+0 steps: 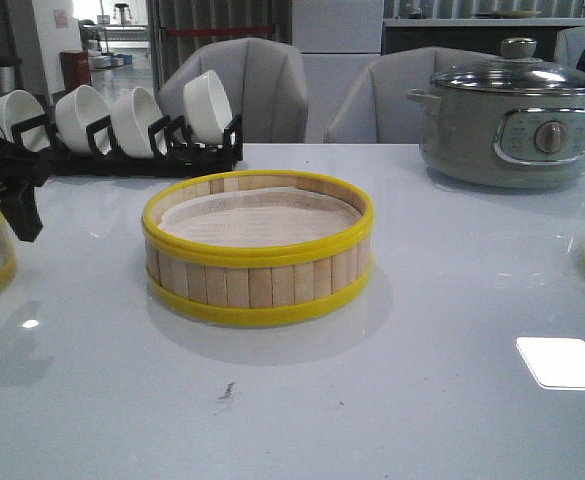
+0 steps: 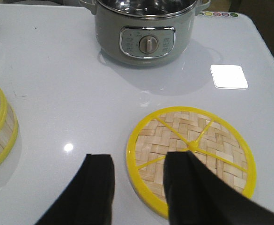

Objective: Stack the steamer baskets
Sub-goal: 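Grasp the rim of the nearby bamboo steamer basket with the left gripper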

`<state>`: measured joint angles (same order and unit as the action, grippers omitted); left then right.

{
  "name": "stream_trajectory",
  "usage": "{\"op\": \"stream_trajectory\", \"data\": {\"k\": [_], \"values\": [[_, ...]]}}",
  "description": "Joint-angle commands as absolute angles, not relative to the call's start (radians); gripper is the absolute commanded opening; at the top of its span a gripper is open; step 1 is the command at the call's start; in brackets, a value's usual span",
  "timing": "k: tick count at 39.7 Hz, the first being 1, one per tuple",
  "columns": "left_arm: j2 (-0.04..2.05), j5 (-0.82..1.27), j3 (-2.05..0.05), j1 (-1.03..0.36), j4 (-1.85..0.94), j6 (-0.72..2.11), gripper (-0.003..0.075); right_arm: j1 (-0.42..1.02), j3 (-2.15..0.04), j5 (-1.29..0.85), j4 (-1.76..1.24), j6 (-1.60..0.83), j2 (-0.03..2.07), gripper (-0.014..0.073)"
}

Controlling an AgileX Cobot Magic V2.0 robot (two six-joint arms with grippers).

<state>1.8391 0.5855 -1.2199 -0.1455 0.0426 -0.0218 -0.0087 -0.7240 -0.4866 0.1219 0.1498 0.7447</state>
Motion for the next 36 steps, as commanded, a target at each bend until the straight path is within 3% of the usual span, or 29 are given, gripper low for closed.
{"op": "stream_trajectory", "data": {"k": [1,8,12,15,20,23,36], "values": [[1.805,0.546,-1.25,-0.143,0.023,-0.028,0.0526,-0.013,-0.762,-0.413,0.124,0.145,0.746,0.037],[1.809,0.546,-1.25,-0.143,0.018,-0.028,0.0524,-0.013,-0.762,-0.413,0.124,0.145,0.746,0.037],[1.809,0.546,-1.25,-0.143,0.018,-0.028,0.0456,-0.013,-0.762,-0.413,0.124,0.145,0.746,0.037],[1.809,0.546,-1.25,-0.143,0.018,-0.028,0.0342,-0.013,-0.762,-0.413,0.124,0.145,0.746,0.037],[1.809,0.548,-1.25,-0.143,0.0,-0.028,0.0066,-0.013,-0.762,-0.413,0.124,0.145,0.746,0.037],[1.809,0.548,-1.252,-0.151,-0.011,-0.028,0.0109,-0.013,-0.762,-0.413,0.124,0.145,0.746,0.037],[1.809,0.634,-1.407,-0.333,-0.052,-0.028,0.0083,-0.013,-0.762,-0.413,0.124,0.145,0.746,0.037]]}}
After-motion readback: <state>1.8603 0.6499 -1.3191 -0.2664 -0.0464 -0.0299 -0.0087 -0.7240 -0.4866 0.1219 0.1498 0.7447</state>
